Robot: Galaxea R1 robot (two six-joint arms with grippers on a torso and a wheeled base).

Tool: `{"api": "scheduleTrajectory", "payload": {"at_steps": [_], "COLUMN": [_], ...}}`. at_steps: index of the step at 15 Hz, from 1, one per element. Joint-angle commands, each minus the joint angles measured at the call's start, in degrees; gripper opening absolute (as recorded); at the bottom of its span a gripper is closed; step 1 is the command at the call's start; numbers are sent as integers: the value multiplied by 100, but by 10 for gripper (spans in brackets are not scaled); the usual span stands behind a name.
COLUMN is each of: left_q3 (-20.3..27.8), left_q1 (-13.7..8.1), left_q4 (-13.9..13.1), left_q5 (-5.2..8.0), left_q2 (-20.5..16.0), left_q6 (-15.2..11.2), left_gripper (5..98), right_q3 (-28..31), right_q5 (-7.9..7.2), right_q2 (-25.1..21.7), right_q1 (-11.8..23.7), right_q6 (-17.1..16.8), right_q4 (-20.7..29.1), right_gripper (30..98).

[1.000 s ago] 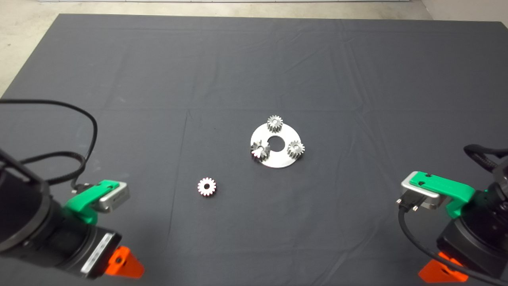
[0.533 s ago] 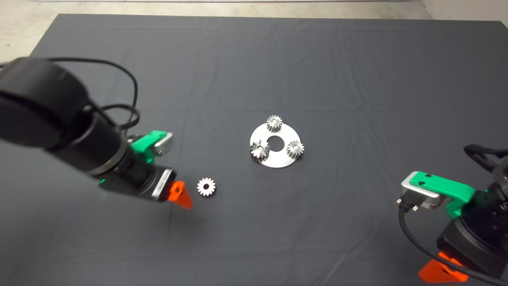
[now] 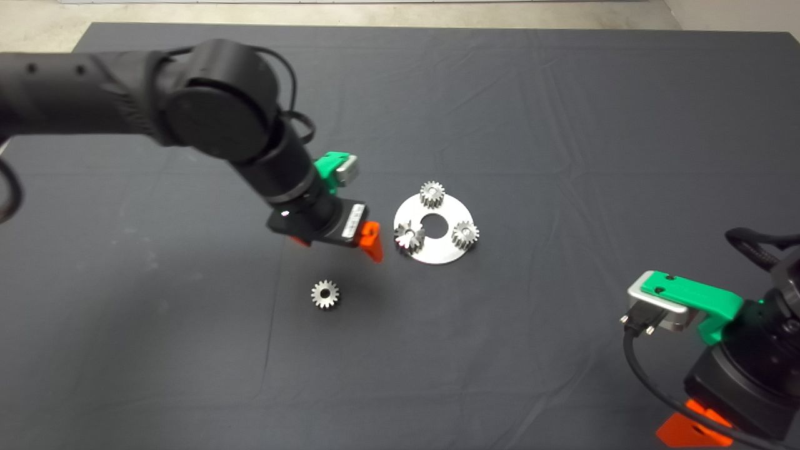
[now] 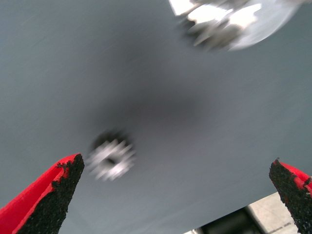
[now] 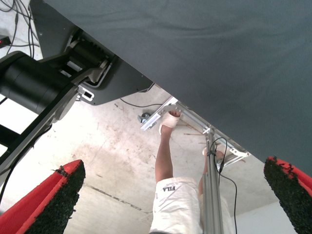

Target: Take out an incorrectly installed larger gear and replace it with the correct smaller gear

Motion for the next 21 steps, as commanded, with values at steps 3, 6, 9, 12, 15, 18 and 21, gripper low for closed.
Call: {"api": "scheduleTrajectory", "payload": {"at_steps": [3,6,9,12,15,18,21], "left_q3": [-1003,-1496,-2215,-2498,-2670,-2614,-2582], "left_q1": [-42,30,186,204,239,239,232], "left_q4": [142,151,142,133,137,159,247], "left_q5": [-7,-13,28,67,458,557,702], "left_q2": [804,1149,1594,1701,1723,1740,1765], "left_q6": [90,251,470,485,494,485,468], "left_gripper": [977,977,977,977,977,977,977], "right_q3": [9,9,9,9,9,9,9], "right_q5": [-19,-19,-21,-37,-28,-28,-28], "right_q2": [51,59,59,51,59,59,68], "right_q1": [82,82,82,82,82,82,82], "right_q6": [21,21,30,30,30,30,30], "right_q4": [134,134,134,134,134,134,134], "right_gripper": [969,969,969,969,969,969,969]}}
